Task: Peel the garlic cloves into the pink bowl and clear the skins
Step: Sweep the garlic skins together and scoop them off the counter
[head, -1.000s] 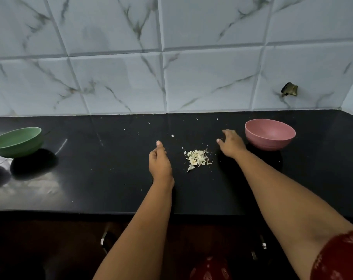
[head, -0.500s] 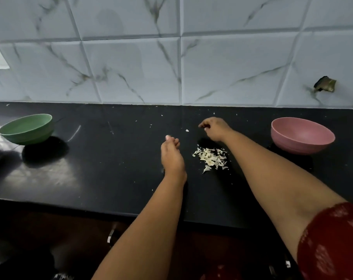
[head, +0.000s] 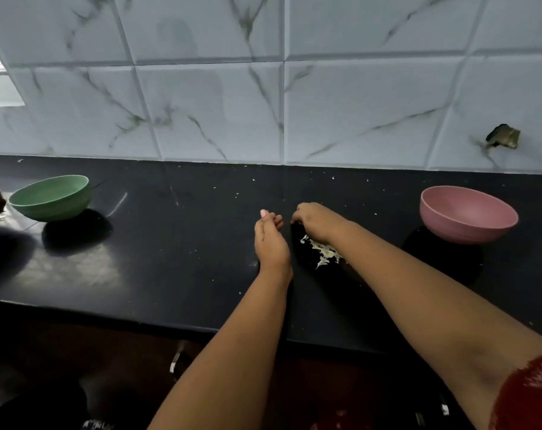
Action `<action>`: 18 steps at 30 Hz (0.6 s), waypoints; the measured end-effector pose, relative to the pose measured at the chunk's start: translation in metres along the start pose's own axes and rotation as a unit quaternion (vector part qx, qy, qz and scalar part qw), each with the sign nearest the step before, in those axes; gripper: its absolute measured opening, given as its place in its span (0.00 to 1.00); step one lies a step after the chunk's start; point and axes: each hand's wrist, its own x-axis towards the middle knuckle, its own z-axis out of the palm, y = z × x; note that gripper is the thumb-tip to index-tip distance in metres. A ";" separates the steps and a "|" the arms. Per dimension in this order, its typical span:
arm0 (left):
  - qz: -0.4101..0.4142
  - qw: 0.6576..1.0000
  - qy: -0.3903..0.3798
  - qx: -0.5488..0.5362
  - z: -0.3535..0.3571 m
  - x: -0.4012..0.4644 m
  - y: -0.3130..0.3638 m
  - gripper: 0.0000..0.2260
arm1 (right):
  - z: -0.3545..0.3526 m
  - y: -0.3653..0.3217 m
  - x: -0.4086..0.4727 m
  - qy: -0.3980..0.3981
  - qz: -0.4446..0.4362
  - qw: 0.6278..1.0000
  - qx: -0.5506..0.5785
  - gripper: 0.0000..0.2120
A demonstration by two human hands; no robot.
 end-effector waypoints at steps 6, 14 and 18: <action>-0.009 1.000 -0.008 -0.003 -0.002 -0.010 0.002 0.11 | -0.021 0.024 -0.060 0.168 0.045 0.975 0.141 0.10; 0.022 0.998 -0.037 0.045 -0.014 -0.029 0.003 0.06 | -0.024 0.003 -0.086 0.169 0.096 0.974 0.116 0.10; 0.007 1.000 -0.021 -0.015 -0.019 -0.032 0.009 0.17 | -0.015 -0.005 -0.103 0.160 0.026 0.979 0.126 0.22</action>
